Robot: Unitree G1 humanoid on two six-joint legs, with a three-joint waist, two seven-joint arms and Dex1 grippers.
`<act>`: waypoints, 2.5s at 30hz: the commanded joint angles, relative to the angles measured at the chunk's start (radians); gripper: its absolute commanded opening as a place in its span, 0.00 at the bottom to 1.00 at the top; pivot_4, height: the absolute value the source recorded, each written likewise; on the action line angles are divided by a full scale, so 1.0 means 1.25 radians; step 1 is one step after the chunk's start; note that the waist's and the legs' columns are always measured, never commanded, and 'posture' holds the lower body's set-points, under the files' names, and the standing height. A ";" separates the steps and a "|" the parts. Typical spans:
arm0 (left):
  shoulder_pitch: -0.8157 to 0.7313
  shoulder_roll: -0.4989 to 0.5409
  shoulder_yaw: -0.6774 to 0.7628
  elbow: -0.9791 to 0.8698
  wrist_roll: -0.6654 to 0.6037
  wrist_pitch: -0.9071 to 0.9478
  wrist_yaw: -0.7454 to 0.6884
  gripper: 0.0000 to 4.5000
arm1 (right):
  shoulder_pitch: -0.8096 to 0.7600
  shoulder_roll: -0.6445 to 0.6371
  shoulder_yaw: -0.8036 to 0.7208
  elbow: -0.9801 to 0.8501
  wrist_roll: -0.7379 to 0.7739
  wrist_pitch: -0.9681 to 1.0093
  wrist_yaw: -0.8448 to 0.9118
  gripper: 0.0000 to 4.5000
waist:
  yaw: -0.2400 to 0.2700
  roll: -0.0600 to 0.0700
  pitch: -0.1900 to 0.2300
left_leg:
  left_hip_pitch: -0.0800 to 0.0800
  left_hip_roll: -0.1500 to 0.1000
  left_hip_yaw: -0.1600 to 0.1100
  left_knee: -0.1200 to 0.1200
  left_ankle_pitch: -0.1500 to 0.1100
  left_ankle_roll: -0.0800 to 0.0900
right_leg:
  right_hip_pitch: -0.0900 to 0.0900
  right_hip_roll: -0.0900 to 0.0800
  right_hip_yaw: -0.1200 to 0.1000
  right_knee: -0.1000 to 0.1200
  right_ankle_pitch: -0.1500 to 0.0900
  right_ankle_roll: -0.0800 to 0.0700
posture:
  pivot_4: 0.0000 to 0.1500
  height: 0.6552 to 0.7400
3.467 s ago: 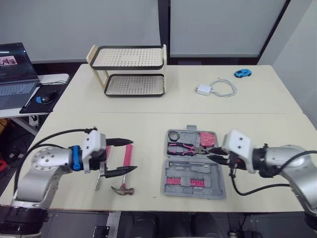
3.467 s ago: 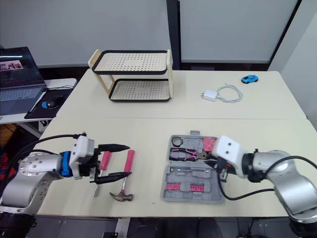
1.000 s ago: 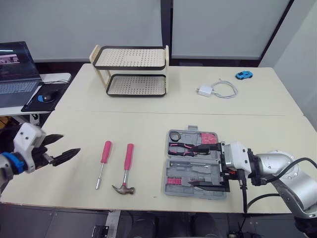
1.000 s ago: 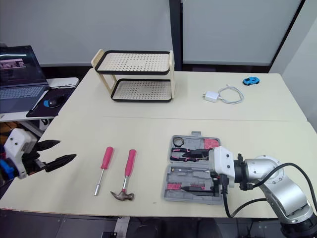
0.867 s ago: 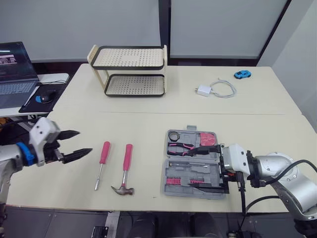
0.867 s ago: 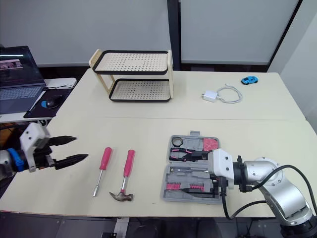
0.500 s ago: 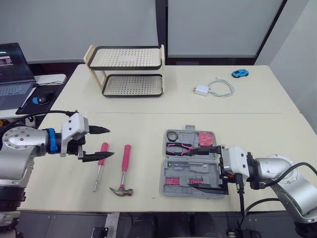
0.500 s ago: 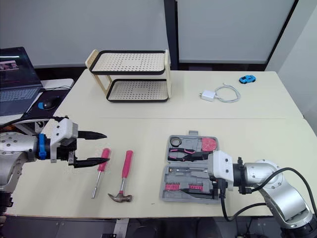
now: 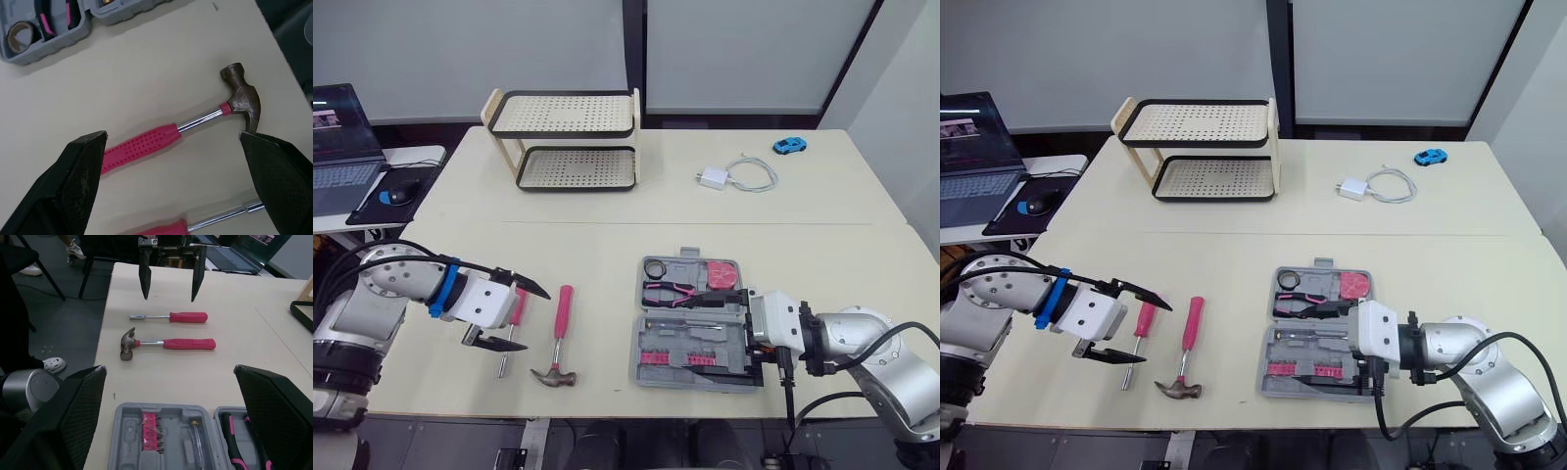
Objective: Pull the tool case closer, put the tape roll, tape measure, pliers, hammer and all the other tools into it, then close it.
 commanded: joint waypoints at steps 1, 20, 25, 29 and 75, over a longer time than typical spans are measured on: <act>-0.032 -0.012 -0.033 0.029 0.016 -0.088 -0.005 1.00 | -0.001 0.000 -0.006 -0.032 0.006 -0.012 -0.004 0.99 | 0.000 0.000 0.000 | 0.000 0.000 0.000 0.000 0.000 0.000 | 0.000 0.000 0.000 0.000 0.000 0.000 | 1.00 1.00; -0.186 -0.061 -0.247 0.084 0.209 -0.388 0.044 1.00 | -0.011 -0.004 0.020 -0.043 -0.001 -0.014 0.003 0.99 | -0.001 0.000 0.000 | 0.000 0.000 -0.001 0.001 0.000 0.000 | 0.001 0.001 -0.001 0.001 0.000 0.000 | 1.00 1.00; -0.173 -0.057 -0.262 0.066 0.310 -0.402 0.112 1.00 | 0.006 -0.009 0.015 -0.061 -0.001 -0.006 -0.010 0.99 | -0.002 0.000 0.000 | 0.000 0.000 -0.001 0.001 0.000 -0.001 | 0.001 0.001 -0.001 0.001 0.000 0.000 | 1.00 1.00; -0.163 -0.070 -0.264 0.049 0.380 -0.394 0.181 1.00 | 0.007 -0.013 0.015 -0.068 -0.002 -0.001 -0.015 0.99 | -0.001 0.000 0.000 | 0.000 0.000 -0.001 0.001 0.000 0.000 | 0.001 0.001 -0.001 0.001 0.000 0.000 | 1.00 1.00; -0.170 -0.126 -0.377 0.025 0.661 -0.410 0.433 0.00 | 0.010 -0.016 0.046 -0.103 -0.021 0.018 -0.050 1.00 | 0.006 0.003 -0.002 | 0.001 -0.002 -0.002 0.009 0.000 0.000 | 0.002 0.000 0.000 0.010 -0.001 0.002 | 1.00 1.00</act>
